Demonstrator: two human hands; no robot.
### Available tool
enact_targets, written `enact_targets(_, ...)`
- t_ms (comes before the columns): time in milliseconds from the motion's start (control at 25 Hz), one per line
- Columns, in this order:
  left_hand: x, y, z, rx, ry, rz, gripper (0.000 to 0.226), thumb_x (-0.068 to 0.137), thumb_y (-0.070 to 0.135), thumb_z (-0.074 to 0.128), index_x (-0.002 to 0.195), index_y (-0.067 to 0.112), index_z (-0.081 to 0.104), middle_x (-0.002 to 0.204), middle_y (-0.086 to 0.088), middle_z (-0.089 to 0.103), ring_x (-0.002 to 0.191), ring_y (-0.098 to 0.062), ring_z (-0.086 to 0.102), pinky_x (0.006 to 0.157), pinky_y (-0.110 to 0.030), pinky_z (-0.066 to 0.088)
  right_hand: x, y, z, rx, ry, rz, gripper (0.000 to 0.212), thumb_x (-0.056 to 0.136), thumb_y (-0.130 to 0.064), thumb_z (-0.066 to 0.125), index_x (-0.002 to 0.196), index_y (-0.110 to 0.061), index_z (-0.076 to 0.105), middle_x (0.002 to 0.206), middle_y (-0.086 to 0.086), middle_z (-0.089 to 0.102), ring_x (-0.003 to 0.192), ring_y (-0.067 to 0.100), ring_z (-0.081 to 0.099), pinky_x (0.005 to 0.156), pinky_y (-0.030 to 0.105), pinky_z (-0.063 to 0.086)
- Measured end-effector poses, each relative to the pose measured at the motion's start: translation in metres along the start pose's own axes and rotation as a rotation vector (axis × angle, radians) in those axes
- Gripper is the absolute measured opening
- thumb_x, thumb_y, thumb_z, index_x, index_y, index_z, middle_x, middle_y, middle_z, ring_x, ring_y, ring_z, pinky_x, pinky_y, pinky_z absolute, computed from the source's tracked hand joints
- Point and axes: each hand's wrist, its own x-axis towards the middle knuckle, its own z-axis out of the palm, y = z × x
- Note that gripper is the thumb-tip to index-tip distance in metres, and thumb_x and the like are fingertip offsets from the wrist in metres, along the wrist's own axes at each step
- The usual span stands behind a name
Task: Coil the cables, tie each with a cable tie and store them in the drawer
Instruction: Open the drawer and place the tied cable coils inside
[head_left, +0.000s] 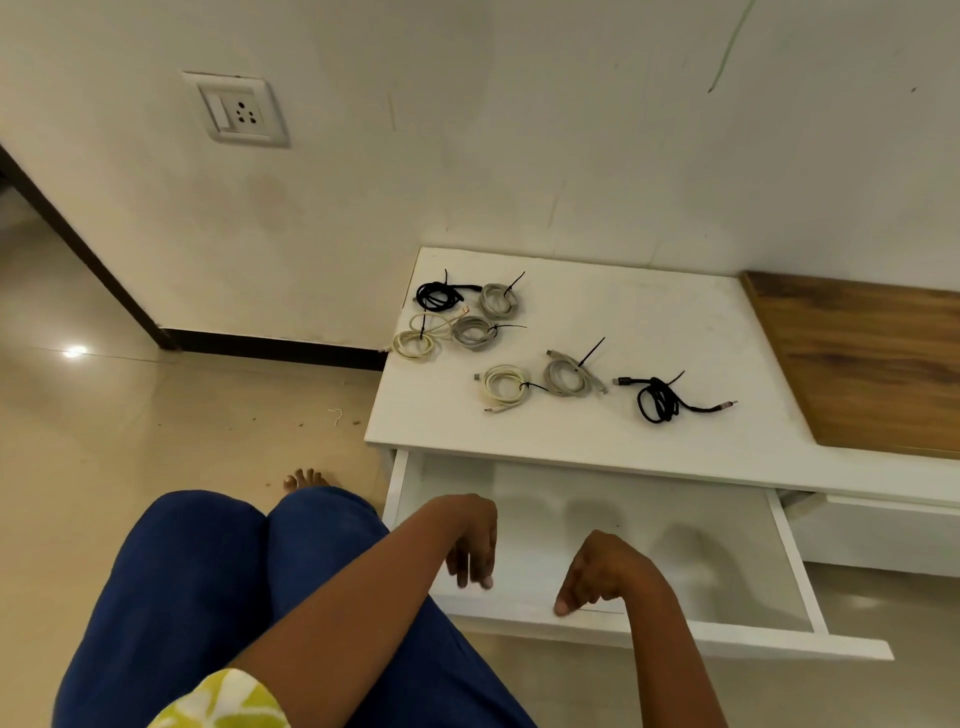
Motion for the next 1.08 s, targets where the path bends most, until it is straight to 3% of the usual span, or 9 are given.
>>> enact_targets(120,0.004,-0.002,-0.021,-0.379,0.303,0.208,0.023,0.077,0.015,0.076,0.093,0.0,0.07,0.089,-0.013,0.073,0.075,-0.018,0.071,0.064,-0.021,0.056,-0.006,-0.01,-0.01,0.212,0.143,-0.167,0.019,0.073,-0.025,0.08,0.09,-0.016,0.077,0.094,0.005,0.074,0.09,0.01,0.066,0.072,0.014,0.048)
enact_targets(240,0.007,-0.002,-0.043,-0.752,0.666,0.366,0.013,0.076,0.02,0.078,0.08,0.009,0.07,0.069,-0.002,0.07,0.058,-0.006,0.067,0.059,-0.016,0.053,0.001,-0.034,-0.031,0.497,0.486,-0.341,0.009,0.079,-0.024,0.074,0.083,-0.018,0.077,0.086,-0.004,0.073,0.083,0.005,0.064,0.066,0.005,0.042)
enact_targets(360,0.021,-0.001,-0.058,-0.849,1.019,0.343,0.009,0.08,0.023,0.074,0.081,0.015,0.07,0.076,0.004,0.069,0.066,-0.002,0.062,0.065,-0.011,0.046,0.023,-0.066,-0.05,0.625,0.755,-0.362,0.013,0.084,-0.023,0.069,0.088,-0.012,0.074,0.084,-0.001,0.07,0.08,0.01,0.062,0.066,0.009,0.04)
enact_targets(480,0.038,-0.004,-0.071,-0.851,1.213,0.296,0.017,0.081,0.02,0.073,0.094,0.012,0.066,0.092,-0.003,0.065,0.071,-0.007,0.056,0.067,-0.013,0.042,0.049,-0.094,-0.059,0.732,0.892,-0.267,0.02,0.087,-0.025,0.066,0.094,-0.007,0.072,0.09,0.007,0.071,0.083,0.016,0.062,0.074,0.018,0.039)
enact_targets(640,0.053,-0.01,-0.079,-0.727,1.287,0.295,0.034,0.083,0.021,0.071,0.112,0.009,0.059,0.113,-0.007,0.054,0.066,-0.006,0.054,0.073,-0.02,0.041,0.07,-0.108,-0.062,0.78,0.991,-0.133,0.035,0.084,-0.04,0.066,0.1,-0.009,0.07,0.092,0.005,0.071,0.085,0.017,0.061,0.072,0.023,0.038)
enact_targets(800,0.059,-0.014,-0.083,-0.627,1.207,0.323,0.05,0.086,0.023,0.067,0.131,0.012,0.05,0.132,-0.004,0.052,0.097,-0.022,0.061,0.092,-0.027,0.044,0.078,-0.124,-0.066,0.759,1.008,-0.103,0.036,0.081,-0.047,0.067,0.098,-0.016,0.068,0.09,0.0,0.068,0.082,0.016,0.059,0.07,0.026,0.039)
enact_targets(960,0.049,-0.013,-0.08,-0.758,1.184,0.372,0.048,0.082,0.029,0.07,0.125,0.017,0.055,0.115,0.003,0.063,0.076,-0.006,0.057,0.074,-0.016,0.043,0.077,-0.125,-0.066,0.827,1.01,-0.112,0.024,0.079,-0.033,0.07,0.092,-0.013,0.066,0.082,-0.001,0.065,0.087,0.022,0.063,0.07,0.027,0.04)
enact_targets(1080,0.036,-0.013,-0.077,-0.887,1.089,0.337,0.043,0.081,0.046,0.068,0.114,0.022,0.057,0.087,0.002,0.069,0.073,-0.006,0.059,0.064,-0.016,0.04,0.068,-0.111,-0.065,1.022,0.938,-0.194,0.019,0.076,-0.016,0.071,0.091,-0.006,0.067,0.085,0.008,0.069,0.088,0.028,0.066,0.077,0.037,0.053)
